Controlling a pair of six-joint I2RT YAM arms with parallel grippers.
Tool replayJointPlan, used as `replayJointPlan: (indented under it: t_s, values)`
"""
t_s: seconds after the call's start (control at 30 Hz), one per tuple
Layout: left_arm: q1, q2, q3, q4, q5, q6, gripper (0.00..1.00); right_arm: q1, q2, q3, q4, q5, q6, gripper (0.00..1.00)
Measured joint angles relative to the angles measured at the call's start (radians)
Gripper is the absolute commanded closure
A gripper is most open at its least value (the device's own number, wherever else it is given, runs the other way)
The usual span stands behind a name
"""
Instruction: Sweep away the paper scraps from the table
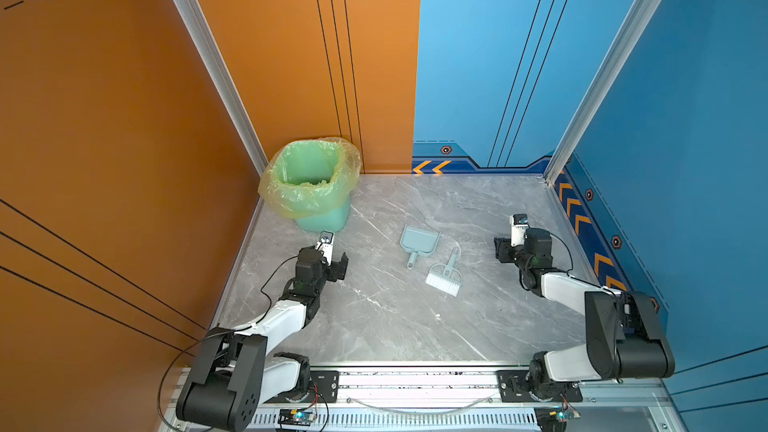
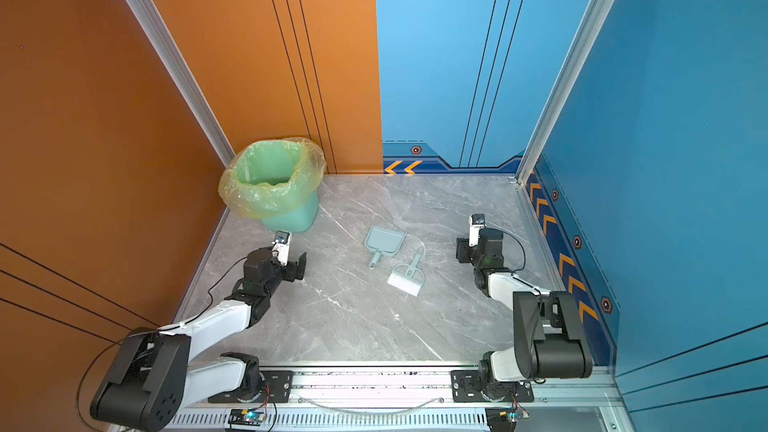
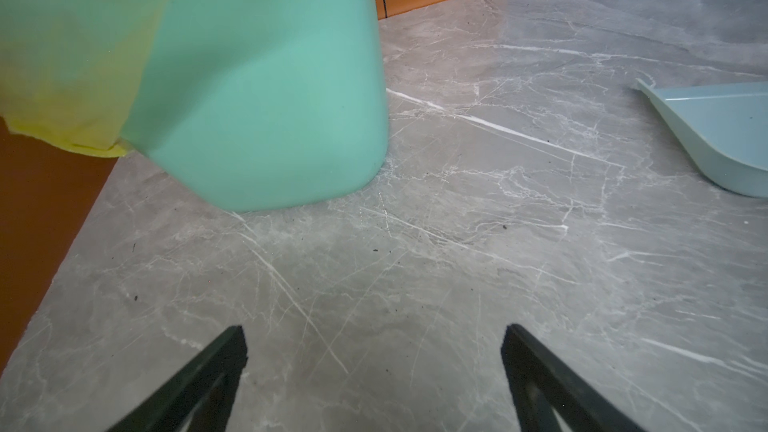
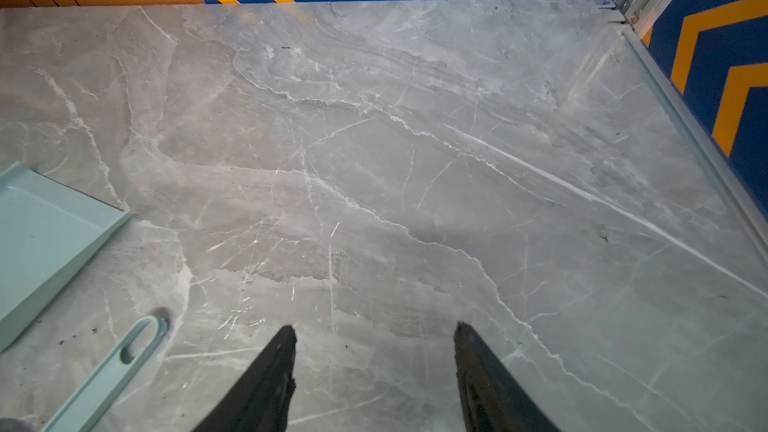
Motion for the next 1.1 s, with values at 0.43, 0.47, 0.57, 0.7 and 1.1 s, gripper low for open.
replayJointPlan:
  t_s: [0.43,0.47,0.57,0.7,1.1]
  values:
    - [0.0,0.101,0.057,0.043,0.033,0.014,0.02,-0.005,0.062,-0.132,0.31,0.063,0.019,0.36]
    - [0.0,0.107,0.06,0.043,0.033,0.014,0.02,-0.005,0.064,-0.137,0.32,0.067,0.019,0.36]
    - [0.0,0.124,0.067,0.047,0.034,0.014,0.02,-0.005,0.064,-0.138,0.351,0.078,0.019,0.35]
    - [0.0,0.135,0.068,0.061,0.036,0.014,0.02,-0.005,0.064,-0.138,0.372,0.084,0.019,0.35]
    - [0.005,0.143,0.067,0.11,0.036,-0.002,0.02,-0.005,0.064,-0.138,0.389,0.084,0.019,0.34]
